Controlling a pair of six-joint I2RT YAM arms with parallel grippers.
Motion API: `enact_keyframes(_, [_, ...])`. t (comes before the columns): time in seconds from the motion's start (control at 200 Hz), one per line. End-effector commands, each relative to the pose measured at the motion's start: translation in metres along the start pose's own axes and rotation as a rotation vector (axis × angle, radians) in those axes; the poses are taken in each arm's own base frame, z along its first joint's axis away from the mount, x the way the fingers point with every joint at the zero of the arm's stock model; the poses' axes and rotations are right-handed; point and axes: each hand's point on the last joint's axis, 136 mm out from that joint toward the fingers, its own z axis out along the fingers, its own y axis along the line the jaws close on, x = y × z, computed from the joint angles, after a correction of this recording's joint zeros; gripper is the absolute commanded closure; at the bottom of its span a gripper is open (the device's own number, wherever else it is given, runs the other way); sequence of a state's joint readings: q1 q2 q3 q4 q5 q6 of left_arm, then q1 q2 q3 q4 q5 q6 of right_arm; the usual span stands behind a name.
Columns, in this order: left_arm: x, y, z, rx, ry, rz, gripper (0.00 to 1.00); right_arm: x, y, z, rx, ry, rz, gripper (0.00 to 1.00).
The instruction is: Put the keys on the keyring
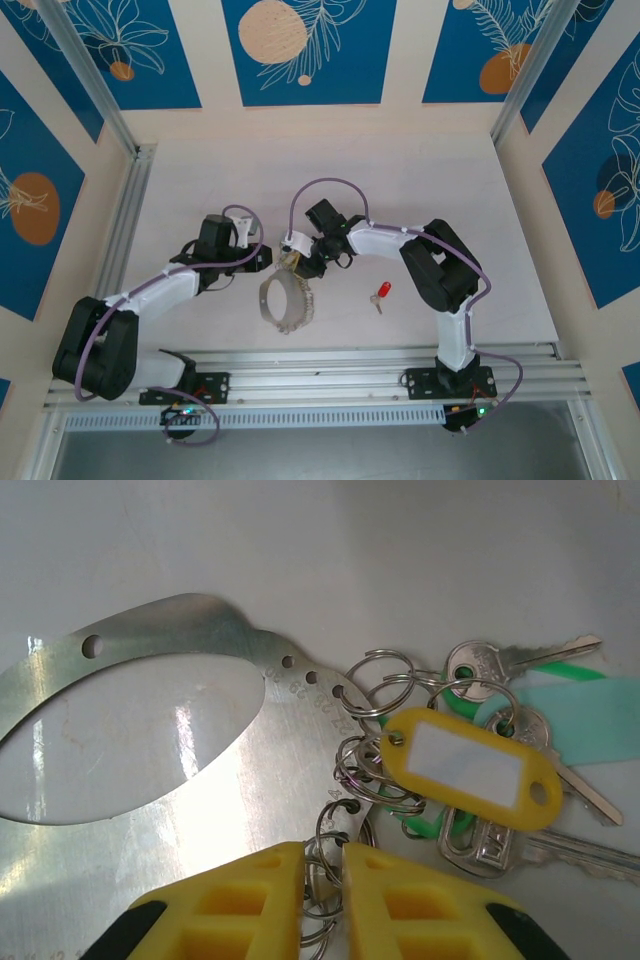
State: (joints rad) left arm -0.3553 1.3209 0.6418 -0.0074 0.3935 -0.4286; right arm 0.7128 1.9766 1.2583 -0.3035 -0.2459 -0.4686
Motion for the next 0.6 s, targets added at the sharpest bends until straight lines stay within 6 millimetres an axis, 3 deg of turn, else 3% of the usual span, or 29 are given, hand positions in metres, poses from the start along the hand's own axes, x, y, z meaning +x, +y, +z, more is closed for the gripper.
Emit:
enact_keyframes(0.0, [-0.0015, -0.0026, -0.0050, 0.021, -0.009, -0.002, 0.77, 0.0089, 0.0046, 0.0097, -0.030, 0.035, -0.004, 0.82])
enact_keyframes(0.39, [-0.0029, -0.0028, -0.0047, 0.021, -0.010, -0.001, 0.75, 0.0119, 0.0012, 0.0180, -0.034, 0.053, -0.006, 0.81])
enact_keyframes(0.595, [-0.0031, -0.0026, -0.0037, 0.022, -0.008, -0.003, 0.74, 0.0119, 0.0102, 0.0151, -0.049, 0.048, -0.011, 0.81])
